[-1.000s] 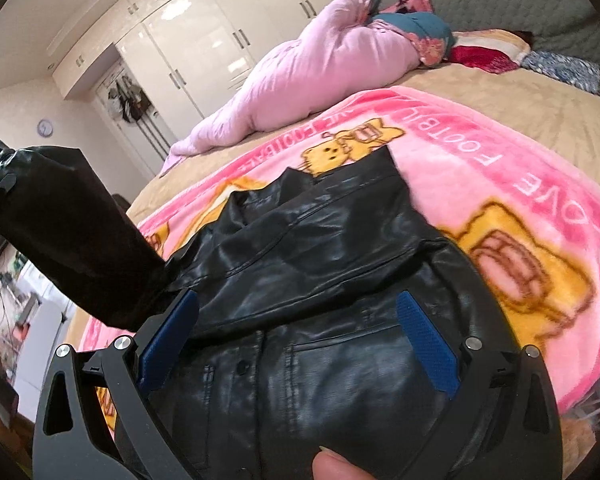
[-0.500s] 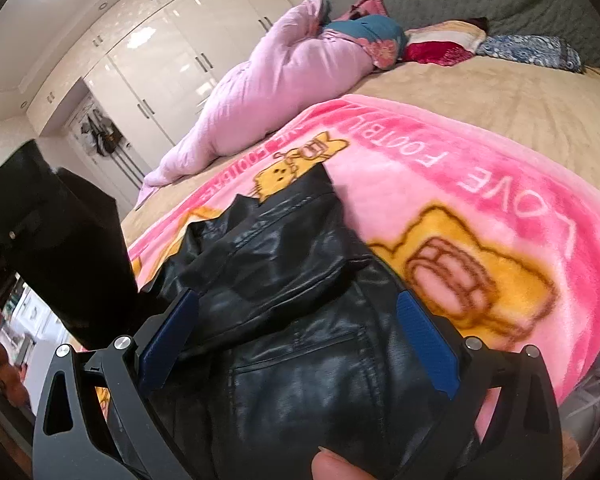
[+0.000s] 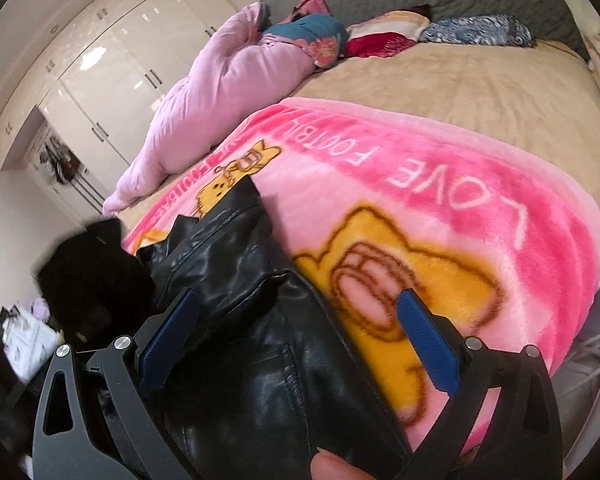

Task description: Fold large clothes

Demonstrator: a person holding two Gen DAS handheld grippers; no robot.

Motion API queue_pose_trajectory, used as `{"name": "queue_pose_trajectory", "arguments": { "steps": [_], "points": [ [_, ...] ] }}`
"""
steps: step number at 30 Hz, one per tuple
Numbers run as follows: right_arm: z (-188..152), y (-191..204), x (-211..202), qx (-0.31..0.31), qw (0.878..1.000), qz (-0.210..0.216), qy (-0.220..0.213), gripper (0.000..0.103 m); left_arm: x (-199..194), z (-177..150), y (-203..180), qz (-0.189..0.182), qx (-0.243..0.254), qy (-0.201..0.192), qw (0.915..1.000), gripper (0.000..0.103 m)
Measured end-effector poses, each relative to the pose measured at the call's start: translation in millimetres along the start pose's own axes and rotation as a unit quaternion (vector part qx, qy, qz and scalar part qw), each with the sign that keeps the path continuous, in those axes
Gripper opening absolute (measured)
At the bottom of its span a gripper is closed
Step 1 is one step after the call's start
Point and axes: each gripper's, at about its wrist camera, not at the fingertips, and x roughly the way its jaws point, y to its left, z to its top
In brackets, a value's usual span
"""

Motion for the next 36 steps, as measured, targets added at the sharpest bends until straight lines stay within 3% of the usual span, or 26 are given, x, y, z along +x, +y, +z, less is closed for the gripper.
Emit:
{"name": "queue_pose_trajectory", "arguments": {
  "steps": [1,4,5,6,9,12,15,19,20,23,25,27,31,36],
  "points": [
    [0.6,-2.4,0.2,0.005,1.000,0.000,-0.002,0.099,5.0,-3.5,-2.5,-0.003,0.006,0.011,0.9999,0.011],
    [1.0,-5.4,-0.3,0.018,1.000,0.014,-0.005,0.099,17.7,-18.4,-9.6,-0.021,0.027,0.042,0.9985,0.035],
    [1.5,-5.9,-0.5,0.023,1.000,0.021,-0.005,0.099,20.5,-22.6,-12.1,-0.029,0.036,0.050,0.9977,0.052],
    [1.1,-5.6,-0.8,0.027,0.999,0.028,-0.005,0.099,24.5,-28.4,-16.3,-0.037,0.046,0.061,0.9964,0.063],
    [0.2,-1.3,0.9,0.027,0.998,0.054,0.008,0.099,28.6,-43.2,-25.6,-0.021,0.076,0.081,0.9936,0.069],
    [-2.2,7.9,4.0,0.018,0.996,0.078,0.024,0.099,18.1,-50.3,-22.5,-0.033,0.074,0.082,0.9933,0.082],
    [-1.2,20.7,8.1,0.003,0.995,0.089,0.034,0.098,-3.4,-47.3,-8.6,-0.036,0.062,0.064,0.9954,0.088],
    [4.3,36.6,23.4,0.021,0.986,0.144,0.083,0.081,-28.2,-32.2,27.9,-0.004,0.027,0.036,0.9990,0.093],
    [5.8,42.1,32.4,0.021,0.983,0.148,0.105,0.081,-33.7,-28.5,39.1,0.009,0.017,0.030,0.9994,0.093],
    [6.0,55.6,49.0,-0.002,0.984,0.129,0.122,0.065,-52.8,-18.4,78.4,0.074,-0.016,0.005,0.9971,0.093],
    [2.1,65.6,63.9,-0.019,0.982,0.119,0.144,0.055,-64.2,-14.3,105.7,0.119,-0.044,-0.005,0.9919,0.093],
    [-3.3,68.9,78.6,-0.010,0.978,0.122,0.170,0.042,-76.2,-13.5,136.2,0.138,-0.091,-0.012,0.9862,0.093],
    [-2.5,83.3,81.3,-0.048,0.982,0.103,0.154,0.019,-91.1,-11.9,177.5,0.149,-0.157,-0.020,0.9761,0.093],
    [16.8,119.3,49.0,-0.137,0.979,0.125,0.081,0.009,-103.1,0.0,201.3,0.174,-0.172,-0.033,0.9691,0.093]
  ]
}}
